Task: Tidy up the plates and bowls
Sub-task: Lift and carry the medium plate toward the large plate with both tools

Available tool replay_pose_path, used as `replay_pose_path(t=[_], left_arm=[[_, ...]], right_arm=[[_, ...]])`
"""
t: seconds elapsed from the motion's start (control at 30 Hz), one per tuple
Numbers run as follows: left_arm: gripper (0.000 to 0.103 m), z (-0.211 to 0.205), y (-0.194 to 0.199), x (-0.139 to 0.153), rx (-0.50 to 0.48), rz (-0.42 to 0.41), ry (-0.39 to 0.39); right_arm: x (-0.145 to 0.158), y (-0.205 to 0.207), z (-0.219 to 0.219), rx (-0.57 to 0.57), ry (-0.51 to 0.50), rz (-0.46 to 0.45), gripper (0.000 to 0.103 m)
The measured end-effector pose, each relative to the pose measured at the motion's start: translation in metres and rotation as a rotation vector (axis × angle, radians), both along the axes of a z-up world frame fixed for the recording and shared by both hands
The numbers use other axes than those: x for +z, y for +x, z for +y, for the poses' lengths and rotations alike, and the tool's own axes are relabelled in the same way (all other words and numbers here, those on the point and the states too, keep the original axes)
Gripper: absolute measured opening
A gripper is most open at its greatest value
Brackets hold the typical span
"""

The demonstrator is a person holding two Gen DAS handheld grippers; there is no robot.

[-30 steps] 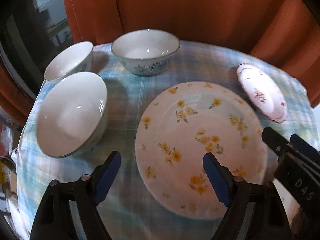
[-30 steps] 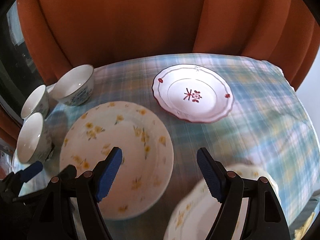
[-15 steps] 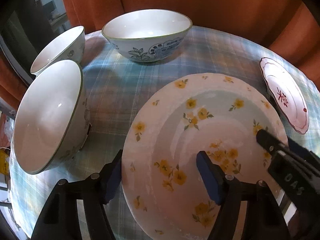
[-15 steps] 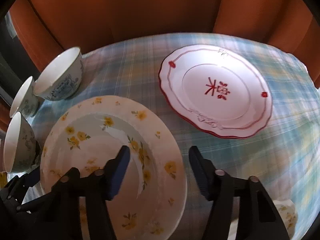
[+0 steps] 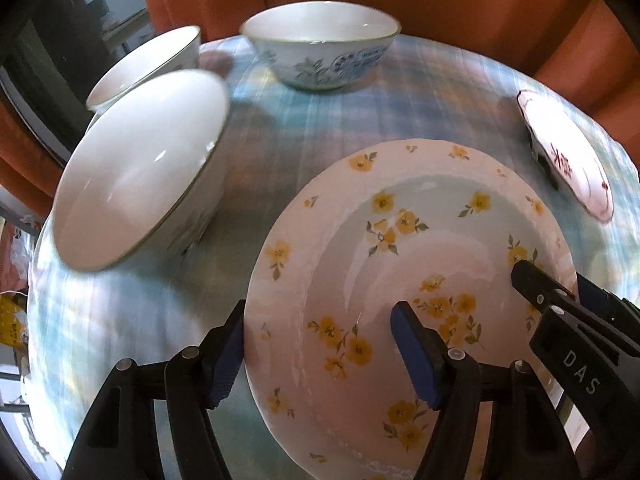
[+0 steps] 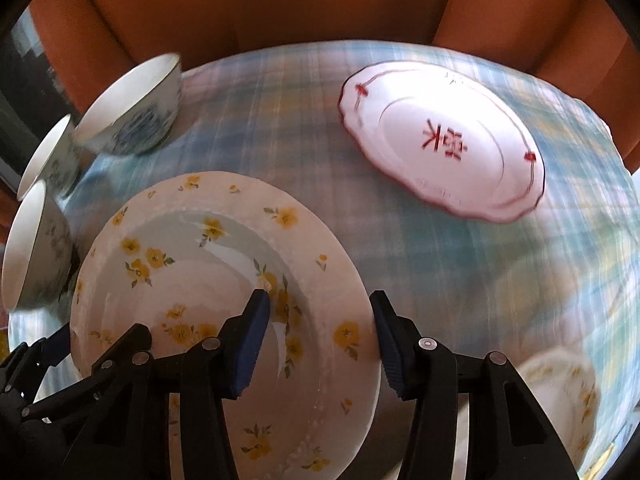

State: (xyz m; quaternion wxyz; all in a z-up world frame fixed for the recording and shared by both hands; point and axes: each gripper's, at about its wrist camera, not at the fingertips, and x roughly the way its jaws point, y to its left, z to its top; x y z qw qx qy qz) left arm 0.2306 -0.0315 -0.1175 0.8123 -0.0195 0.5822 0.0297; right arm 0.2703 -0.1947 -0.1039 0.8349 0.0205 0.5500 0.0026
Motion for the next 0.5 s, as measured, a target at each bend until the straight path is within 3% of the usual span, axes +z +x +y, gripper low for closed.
replay_pose_path(t=[0.33,0.5], left_arm=[[0.071,0.026,-0.041,0.002,-0.006,0.019,0.012],[0.072,0.027,-0.047,0.003,-0.006,0.006,0.036]], right_arm=[[-0.001,-0.053,0.030,0.030,-0.006,0.060,0.055],[-0.002,-0.058,0.033,0.051,-0.006,0.070,0.057]])
